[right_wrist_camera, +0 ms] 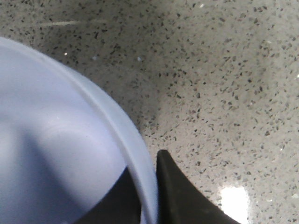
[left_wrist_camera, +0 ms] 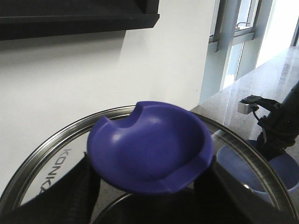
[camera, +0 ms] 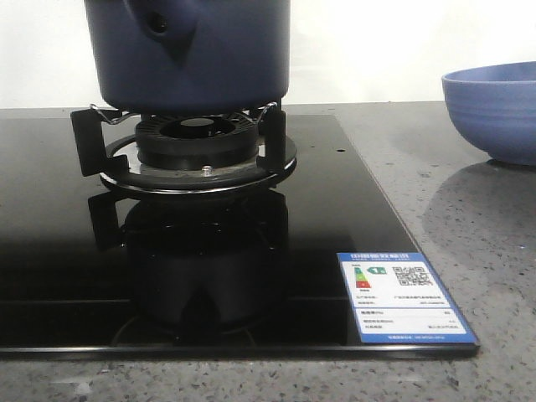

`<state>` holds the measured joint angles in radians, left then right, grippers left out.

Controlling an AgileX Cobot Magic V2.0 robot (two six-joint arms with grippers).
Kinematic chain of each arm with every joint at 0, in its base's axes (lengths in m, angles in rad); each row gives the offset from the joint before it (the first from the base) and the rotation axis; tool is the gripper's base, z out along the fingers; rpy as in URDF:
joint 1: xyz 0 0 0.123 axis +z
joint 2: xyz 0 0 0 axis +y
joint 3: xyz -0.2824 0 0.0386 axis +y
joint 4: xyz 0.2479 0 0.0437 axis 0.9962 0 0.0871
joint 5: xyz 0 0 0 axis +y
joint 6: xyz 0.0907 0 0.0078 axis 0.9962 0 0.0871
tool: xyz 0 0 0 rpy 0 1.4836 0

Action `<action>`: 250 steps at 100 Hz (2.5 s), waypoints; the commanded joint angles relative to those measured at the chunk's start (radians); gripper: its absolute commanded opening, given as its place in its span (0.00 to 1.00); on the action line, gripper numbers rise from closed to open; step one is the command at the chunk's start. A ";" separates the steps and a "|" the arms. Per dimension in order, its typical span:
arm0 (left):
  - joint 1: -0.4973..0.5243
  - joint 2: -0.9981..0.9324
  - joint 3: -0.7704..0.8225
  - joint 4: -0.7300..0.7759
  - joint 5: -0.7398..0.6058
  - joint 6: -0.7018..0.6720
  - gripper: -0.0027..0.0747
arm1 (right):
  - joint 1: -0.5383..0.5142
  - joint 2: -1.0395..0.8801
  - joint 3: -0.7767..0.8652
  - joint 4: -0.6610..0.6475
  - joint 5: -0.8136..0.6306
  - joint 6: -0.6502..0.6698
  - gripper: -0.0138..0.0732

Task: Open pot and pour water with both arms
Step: 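Carry the bowl with the right gripper back over the counter, then lower the bowl onto the counter and open the right gripper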

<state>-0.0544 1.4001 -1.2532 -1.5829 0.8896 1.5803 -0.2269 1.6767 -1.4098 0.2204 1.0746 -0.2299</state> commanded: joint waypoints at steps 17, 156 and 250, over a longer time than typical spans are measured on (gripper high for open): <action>-0.009 -0.035 -0.039 -0.099 0.010 0.002 0.44 | -0.005 -0.040 -0.024 0.010 -0.061 -0.001 0.13; -0.133 0.084 -0.039 0.110 -0.018 0.044 0.44 | -0.031 -0.240 -0.278 0.152 0.093 -0.010 0.57; -0.126 0.125 -0.039 0.126 0.037 0.042 0.44 | -0.031 -0.240 -0.278 0.152 0.076 -0.010 0.57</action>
<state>-0.1793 1.5608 -1.2573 -1.4012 0.8914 1.6319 -0.2523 1.4772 -1.6560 0.3490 1.1981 -0.2299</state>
